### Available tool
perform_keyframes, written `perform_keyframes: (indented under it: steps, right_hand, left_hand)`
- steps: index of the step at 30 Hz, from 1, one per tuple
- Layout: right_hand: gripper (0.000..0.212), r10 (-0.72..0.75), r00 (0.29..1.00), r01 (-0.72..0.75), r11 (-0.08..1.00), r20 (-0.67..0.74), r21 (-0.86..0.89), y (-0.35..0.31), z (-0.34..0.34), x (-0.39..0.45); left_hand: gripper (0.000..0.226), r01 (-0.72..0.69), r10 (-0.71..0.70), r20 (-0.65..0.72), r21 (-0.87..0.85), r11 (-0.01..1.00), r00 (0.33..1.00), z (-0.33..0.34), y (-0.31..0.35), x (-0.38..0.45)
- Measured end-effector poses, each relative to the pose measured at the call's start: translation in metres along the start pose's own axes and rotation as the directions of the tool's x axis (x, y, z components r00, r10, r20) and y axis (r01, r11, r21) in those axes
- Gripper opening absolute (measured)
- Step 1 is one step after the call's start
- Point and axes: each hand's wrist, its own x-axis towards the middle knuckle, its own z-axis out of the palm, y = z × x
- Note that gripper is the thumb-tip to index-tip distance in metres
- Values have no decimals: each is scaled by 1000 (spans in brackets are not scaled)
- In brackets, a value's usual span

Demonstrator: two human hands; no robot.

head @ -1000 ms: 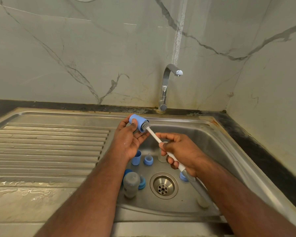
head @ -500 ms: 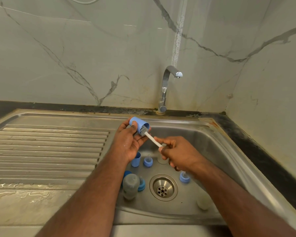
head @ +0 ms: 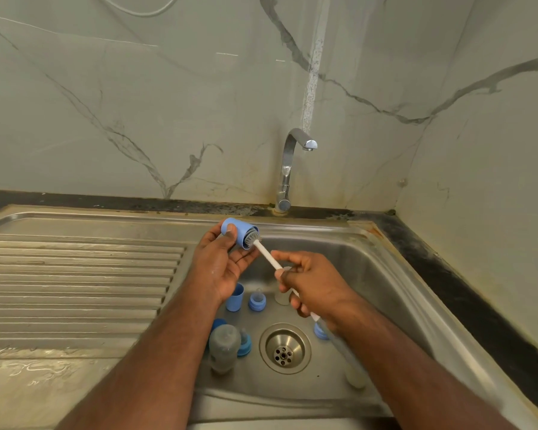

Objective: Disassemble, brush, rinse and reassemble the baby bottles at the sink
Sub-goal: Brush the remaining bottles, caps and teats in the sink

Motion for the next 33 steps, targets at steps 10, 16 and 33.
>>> perform_keyframes:
  steps: [10, 16, 33]
  right_hand:
    - [44, -193, 980, 145, 853, -46, -501, 0, -1, -1]
    - [55, -311, 950, 157, 558, -30, -815, 4, 4, 3]
    - [40, -81, 995, 92, 967, 56, -237, 2, -7, 1]
  left_hand:
    - [37, -18, 18, -28, 12, 1000, 999, -2, 1, 1]
    - [39, -47, 48, -30, 42, 998, 998, 0, 0, 1]
    - [35, -51, 52, -47, 23, 998, 998, -6, 5, 0]
